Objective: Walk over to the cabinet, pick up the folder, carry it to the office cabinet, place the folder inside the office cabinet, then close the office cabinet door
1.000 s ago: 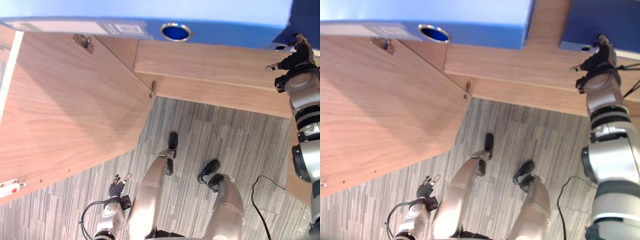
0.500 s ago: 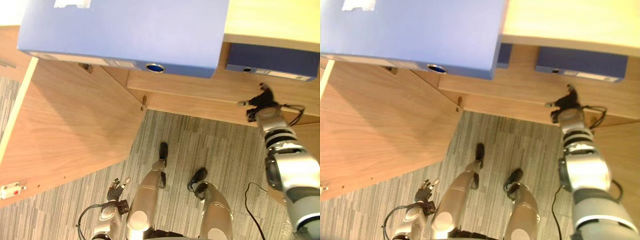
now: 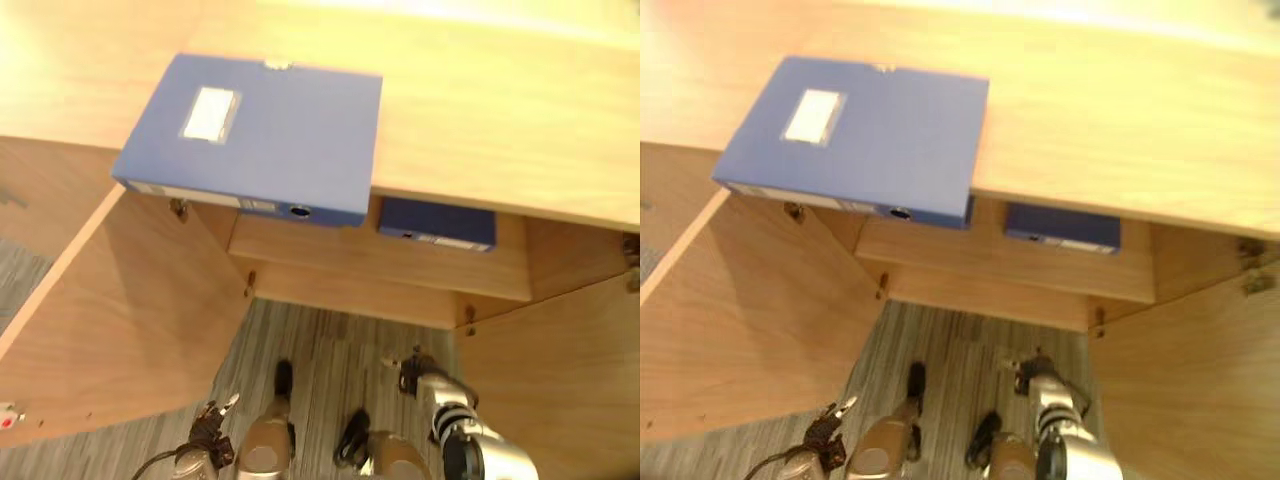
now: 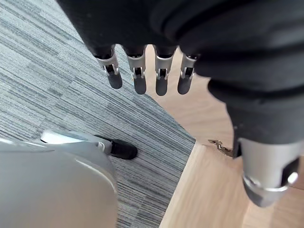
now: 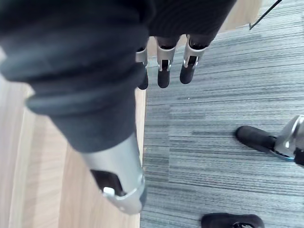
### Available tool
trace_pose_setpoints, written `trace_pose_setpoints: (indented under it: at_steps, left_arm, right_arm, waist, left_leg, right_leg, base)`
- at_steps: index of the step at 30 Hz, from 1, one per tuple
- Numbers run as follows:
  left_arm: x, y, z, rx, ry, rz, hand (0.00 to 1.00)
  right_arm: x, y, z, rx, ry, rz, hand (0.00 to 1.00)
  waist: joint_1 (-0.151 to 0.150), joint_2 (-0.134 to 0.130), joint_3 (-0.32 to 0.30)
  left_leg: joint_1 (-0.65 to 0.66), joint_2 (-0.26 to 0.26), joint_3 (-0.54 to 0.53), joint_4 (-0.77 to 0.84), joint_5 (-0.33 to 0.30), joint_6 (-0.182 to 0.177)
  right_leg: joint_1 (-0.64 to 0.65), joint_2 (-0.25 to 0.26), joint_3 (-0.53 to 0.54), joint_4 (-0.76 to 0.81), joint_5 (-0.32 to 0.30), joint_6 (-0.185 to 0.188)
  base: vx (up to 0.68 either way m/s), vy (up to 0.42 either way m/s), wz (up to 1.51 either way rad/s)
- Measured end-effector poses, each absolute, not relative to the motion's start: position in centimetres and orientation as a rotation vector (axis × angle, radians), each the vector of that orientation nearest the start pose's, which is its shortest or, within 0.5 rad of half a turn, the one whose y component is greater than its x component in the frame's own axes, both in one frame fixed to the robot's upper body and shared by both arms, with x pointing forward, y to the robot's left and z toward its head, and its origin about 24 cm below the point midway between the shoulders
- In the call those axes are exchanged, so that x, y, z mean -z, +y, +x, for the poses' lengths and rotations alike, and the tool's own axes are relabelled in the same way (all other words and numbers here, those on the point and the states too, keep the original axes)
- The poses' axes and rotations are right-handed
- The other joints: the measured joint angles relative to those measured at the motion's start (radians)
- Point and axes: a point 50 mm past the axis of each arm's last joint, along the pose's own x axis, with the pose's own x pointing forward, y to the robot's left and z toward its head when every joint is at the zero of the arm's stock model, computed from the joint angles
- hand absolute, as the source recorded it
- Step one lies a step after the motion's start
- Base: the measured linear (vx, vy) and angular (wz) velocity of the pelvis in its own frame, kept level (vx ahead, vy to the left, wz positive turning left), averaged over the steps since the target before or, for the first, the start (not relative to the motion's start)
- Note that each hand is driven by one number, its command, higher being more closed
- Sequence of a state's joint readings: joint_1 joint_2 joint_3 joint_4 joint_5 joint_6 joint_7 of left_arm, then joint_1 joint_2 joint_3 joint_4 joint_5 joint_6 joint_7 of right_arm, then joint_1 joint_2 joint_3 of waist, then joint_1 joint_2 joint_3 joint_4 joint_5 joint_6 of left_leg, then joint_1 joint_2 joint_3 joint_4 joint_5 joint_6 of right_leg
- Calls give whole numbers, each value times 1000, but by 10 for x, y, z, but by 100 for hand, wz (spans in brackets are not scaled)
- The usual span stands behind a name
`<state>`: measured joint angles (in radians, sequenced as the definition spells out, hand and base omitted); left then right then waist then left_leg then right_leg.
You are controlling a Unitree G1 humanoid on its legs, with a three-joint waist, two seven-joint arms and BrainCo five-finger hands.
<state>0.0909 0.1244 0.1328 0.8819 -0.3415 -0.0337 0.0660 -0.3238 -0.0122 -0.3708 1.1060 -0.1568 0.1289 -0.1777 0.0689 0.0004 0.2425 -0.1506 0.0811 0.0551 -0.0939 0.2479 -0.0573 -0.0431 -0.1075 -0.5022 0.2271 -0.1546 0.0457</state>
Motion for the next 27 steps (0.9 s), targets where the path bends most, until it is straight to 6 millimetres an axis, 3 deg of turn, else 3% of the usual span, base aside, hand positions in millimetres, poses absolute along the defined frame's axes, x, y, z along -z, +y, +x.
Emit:
trace_pose_setpoints:
  at_steps: [5, 7, 8, 13, 20, 24, 27]
  left_arm:
    - [141, 224, 118, -513, 877, -360, 0]
    - [136, 224, 116, -553, 817, -439, 0]
    - [132, 223, 117, -553, 790, -451, 0]
    - [80, 206, 131, -467, 500, -494, 0]
    - [14, 200, 157, -443, 179, -491, 0]
    - [-27, 205, 165, -480, -6, -427, 0]
    - [-52, 208, 165, -555, -113, -250, 0]
  right_arm:
    - [142, -195, 168, 450, 1050, 118, 0]
    - [157, -198, 130, 553, 1134, 228, 0]
    - [159, -198, 122, 583, 1148, 265, 0]
    - [168, -197, 78, 706, 1193, 360, 0]
    - [171, -188, 59, 706, 1196, 378, 0]
    - [171, -187, 58, 726, 1190, 403, 0]
    - [170, -186, 60, 722, 1186, 386, 0]
  waist:
    - [-23, -5, -73]
    - [-25, -9, -95]
    - [-25, -10, -101]
    - [-25, -20, -137]
    - [-17, -49, -183]
    - [-17, -49, -184]
    - [-16, -54, -187]
  left_leg:
    - [22, 1, 12, 0, -21, -1]
    - [38, -5, 12, 0, -33, 3]
    - [40, -6, 12, 0, -34, 4]
    - [68, -25, 12, 0, -40, 7]
    - [87, -21, 34, 0, -71, 14]
    - [99, -27, 35, -1, -70, 15]
    - [93, -32, 33, -1, -63, 17]
  right_leg:
    - [41, 17, 6, -69, 22, 8]
    - [66, 16, 5, -87, 23, 9]
    - [68, 16, 5, -91, 23, 9]
    - [126, 3, -15, -114, 35, 13]
    - [148, 4, -7, -135, 54, 18]
    - [164, 1, -21, -150, 56, 30]
    - [163, -3, -45, -152, 56, 33]
  base:
    - [11, -6, -7]
    - [58, -13, 2]
    - [49, -13, 2]
    - [72, -11, 11]
    - [-17, 2, -9]
    - [-56, 16, 9]
    - [-39, 6, 18]
